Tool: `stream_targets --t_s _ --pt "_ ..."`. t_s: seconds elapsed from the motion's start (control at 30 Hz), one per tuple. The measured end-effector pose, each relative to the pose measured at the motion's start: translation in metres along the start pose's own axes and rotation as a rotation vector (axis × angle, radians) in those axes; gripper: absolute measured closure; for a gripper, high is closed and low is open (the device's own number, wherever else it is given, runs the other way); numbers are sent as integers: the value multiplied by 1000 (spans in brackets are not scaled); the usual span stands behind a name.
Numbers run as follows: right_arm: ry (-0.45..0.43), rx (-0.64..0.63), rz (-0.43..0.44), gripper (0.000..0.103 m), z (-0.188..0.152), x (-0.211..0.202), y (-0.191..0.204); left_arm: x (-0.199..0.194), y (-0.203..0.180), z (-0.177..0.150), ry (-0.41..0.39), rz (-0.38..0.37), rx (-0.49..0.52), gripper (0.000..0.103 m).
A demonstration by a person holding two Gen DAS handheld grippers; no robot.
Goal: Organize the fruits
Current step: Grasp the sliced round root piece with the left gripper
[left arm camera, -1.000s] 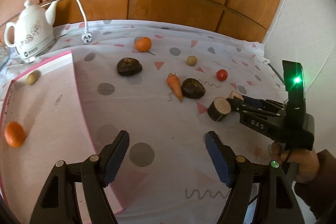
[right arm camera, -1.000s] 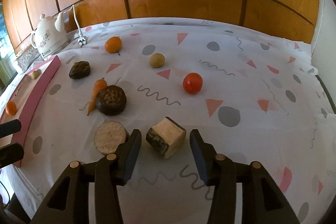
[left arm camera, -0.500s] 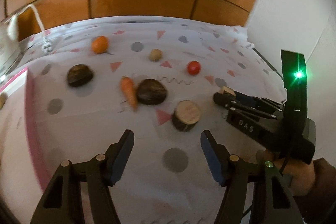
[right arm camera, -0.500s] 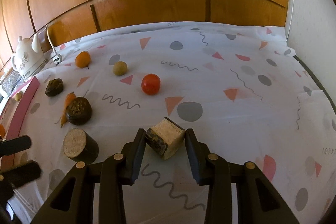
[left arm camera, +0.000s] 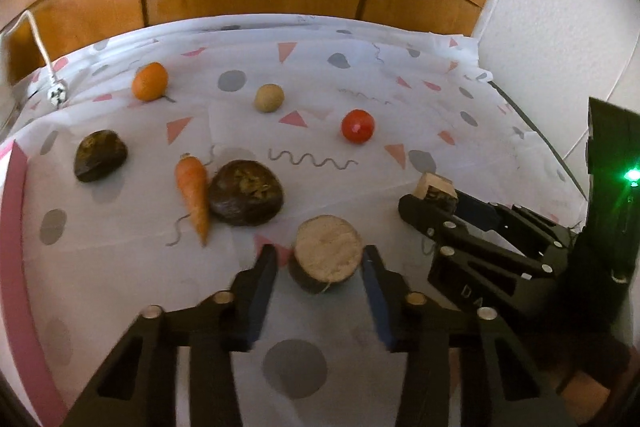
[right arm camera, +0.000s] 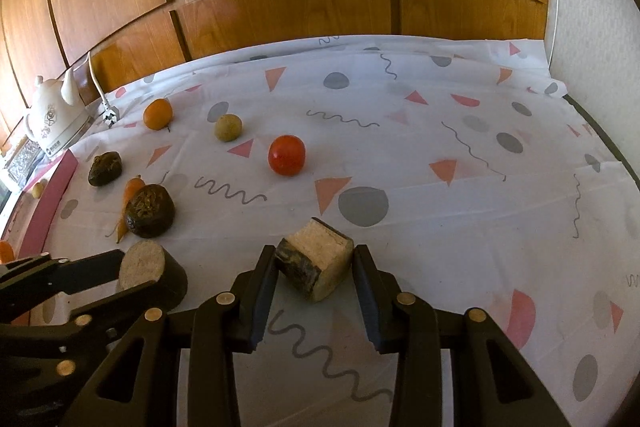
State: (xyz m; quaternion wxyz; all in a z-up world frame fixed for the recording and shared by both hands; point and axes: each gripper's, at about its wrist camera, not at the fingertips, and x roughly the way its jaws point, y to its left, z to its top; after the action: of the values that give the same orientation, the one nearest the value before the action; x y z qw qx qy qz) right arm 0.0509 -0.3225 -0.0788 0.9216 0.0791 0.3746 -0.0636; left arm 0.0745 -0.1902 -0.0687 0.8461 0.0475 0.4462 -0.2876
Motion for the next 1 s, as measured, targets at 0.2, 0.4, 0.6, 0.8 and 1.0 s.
stream_targets --t_s 0.2,0.4,0.6,0.8,1.0 --pt "1 -14 -21 65 0 1 3 -9 6 -10 -21 6 -3 66" --pt "1 -20 -31 65 0 1 5 -34 31 -25 -35 54 -57 66" --pt "3 -39 -50 65 -1 0 9 -62 62 -33 -76 131 -146 66" --pt "10 -79 -59 65 -1 -1 15 -90 90 -40 -123 194 -221 66" --pt "12 -147 -50 65 -7 -6 34 -109 116 -49 -144 260 -289 66"
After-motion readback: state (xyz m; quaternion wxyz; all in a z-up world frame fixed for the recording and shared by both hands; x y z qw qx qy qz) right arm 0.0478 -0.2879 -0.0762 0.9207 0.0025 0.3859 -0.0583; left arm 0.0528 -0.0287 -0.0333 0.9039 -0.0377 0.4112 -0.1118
